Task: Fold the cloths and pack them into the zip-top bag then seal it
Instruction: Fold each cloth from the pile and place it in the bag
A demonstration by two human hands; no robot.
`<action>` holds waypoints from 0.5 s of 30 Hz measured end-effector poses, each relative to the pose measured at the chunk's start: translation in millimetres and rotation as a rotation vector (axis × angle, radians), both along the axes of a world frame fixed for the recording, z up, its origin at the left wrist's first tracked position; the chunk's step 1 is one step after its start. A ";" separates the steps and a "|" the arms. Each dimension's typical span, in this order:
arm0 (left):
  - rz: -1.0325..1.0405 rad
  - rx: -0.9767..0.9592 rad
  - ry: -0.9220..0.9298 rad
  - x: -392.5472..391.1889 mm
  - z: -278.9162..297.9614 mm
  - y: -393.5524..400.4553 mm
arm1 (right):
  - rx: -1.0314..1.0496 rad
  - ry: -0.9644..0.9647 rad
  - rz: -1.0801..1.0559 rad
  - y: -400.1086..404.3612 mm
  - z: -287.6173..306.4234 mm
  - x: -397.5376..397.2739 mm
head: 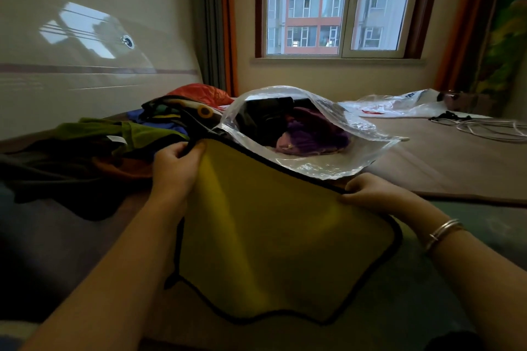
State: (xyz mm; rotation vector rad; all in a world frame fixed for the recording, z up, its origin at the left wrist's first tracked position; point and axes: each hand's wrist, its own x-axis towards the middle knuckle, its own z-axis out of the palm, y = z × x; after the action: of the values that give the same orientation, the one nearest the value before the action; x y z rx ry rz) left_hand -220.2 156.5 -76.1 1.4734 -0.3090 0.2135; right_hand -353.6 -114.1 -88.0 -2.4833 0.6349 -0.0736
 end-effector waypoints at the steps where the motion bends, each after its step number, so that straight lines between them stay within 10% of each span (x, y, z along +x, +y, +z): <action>1: -0.006 0.038 0.018 0.8 -2.4 2.2 | 0.005 -0.030 -0.016 3.5 3.0 0.6; 12: -0.255 0.145 0.037 -26.4 -1.9 -15.3 | 0.915 -0.564 0.155 77.2 28.7 9.6; 15: -0.306 0.087 0.024 -33.4 -0.2 -18.6 | 0.782 -0.591 0.312 88.1 27.2 8.9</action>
State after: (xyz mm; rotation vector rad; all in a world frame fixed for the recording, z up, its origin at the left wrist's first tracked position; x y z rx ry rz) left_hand -253.6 138.0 -76.3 1.4922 -0.5241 -0.0637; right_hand -344.6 -26.1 -60.8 -1.6465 -0.0041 -0.3497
